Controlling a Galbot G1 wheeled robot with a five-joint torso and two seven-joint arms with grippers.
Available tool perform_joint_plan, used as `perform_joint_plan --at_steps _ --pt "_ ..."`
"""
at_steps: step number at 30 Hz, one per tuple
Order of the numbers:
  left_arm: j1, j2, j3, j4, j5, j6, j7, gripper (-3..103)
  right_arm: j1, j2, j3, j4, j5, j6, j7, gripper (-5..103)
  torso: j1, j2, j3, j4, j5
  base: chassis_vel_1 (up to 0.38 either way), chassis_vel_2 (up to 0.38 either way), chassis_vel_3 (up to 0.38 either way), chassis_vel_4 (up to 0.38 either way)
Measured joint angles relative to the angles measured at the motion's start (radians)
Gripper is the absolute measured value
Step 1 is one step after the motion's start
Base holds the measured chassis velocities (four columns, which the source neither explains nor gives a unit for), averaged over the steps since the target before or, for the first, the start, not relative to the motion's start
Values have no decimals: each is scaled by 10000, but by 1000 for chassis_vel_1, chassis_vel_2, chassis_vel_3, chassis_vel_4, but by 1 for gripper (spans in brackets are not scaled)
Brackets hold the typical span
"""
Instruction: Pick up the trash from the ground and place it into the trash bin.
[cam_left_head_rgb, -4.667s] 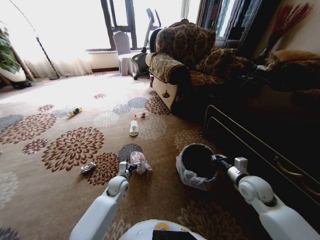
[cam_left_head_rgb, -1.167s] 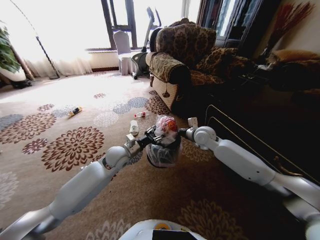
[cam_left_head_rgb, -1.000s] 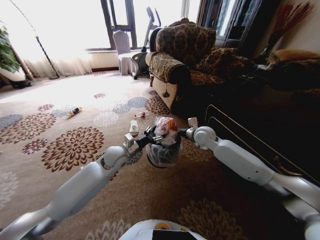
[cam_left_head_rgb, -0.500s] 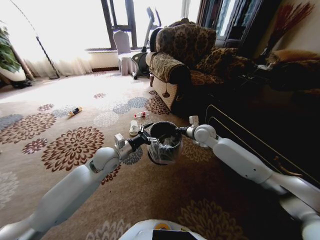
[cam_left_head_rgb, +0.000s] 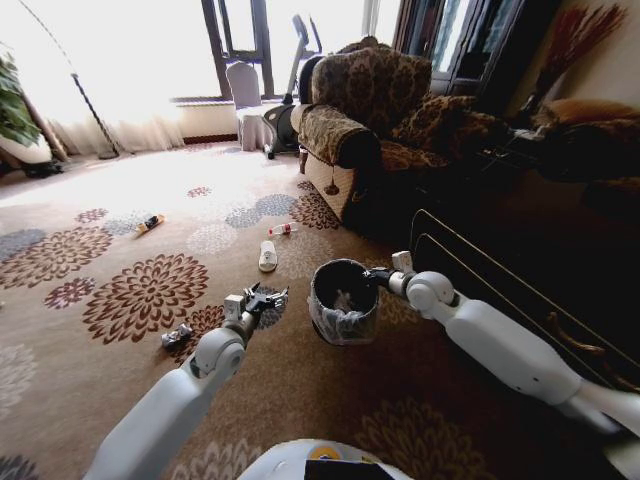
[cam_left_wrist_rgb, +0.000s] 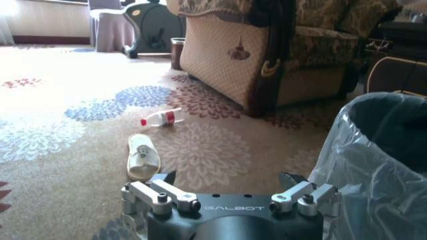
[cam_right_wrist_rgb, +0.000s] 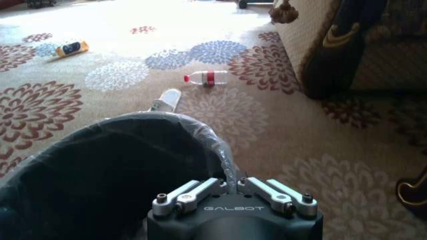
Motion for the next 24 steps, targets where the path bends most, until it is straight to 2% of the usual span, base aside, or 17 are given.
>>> perform_joint_plan --at_steps 9,24 --pt "-157 11 60 638 6 110 -141 100 -780 -337 660 283 -33 35 -95 2 0 0 -1 0 -2 -51 53 62 -55" --pt "-130 -346 23 988 66 312 -479 100 -884 -332 718 452 -232 64 -196 2 1 0 3 -1 -5 -212 213 212 -201"
